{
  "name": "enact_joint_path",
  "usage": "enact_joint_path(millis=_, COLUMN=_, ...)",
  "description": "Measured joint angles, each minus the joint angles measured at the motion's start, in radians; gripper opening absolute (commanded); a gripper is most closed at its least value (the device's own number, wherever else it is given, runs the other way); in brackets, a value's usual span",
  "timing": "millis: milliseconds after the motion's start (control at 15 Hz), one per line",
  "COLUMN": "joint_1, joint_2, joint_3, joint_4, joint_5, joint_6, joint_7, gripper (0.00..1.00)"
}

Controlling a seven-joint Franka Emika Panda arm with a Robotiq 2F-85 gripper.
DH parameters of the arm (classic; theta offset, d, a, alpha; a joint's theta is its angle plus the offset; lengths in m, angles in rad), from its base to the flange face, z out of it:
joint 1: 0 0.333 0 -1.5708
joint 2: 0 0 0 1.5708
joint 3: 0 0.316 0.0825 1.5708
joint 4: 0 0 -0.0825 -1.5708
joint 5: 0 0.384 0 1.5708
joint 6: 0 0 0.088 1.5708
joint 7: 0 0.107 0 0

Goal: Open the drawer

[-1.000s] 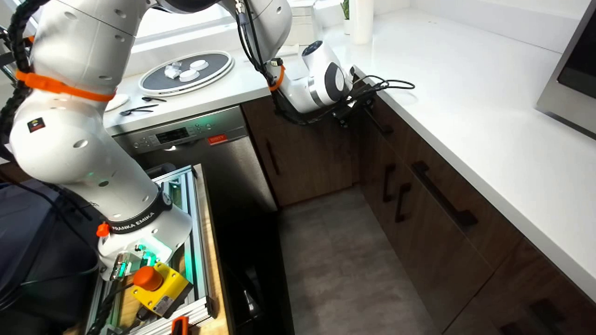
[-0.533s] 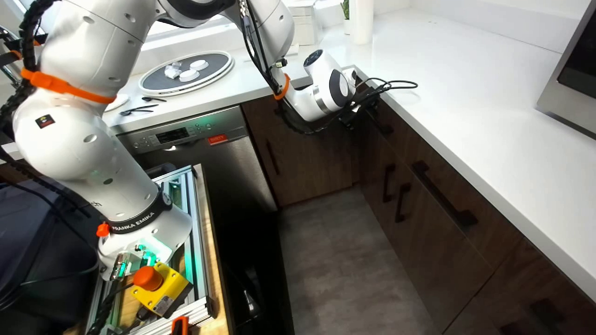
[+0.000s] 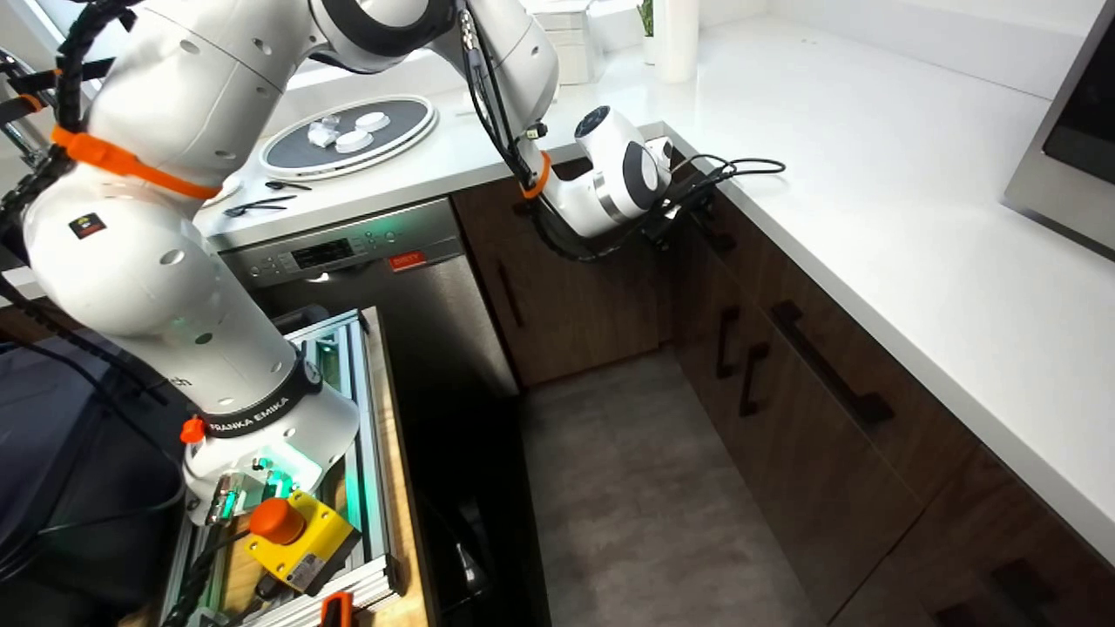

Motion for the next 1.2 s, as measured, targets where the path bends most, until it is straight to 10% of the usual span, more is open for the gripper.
enact_joint_path(millis=1200, joint_1=-0.189, joint_2=-0.083, joint_3=0.23, joint_4=-0.104, joint_5=-0.114, joint_6=-0.053, joint_7=-0.019, gripper=1.0)
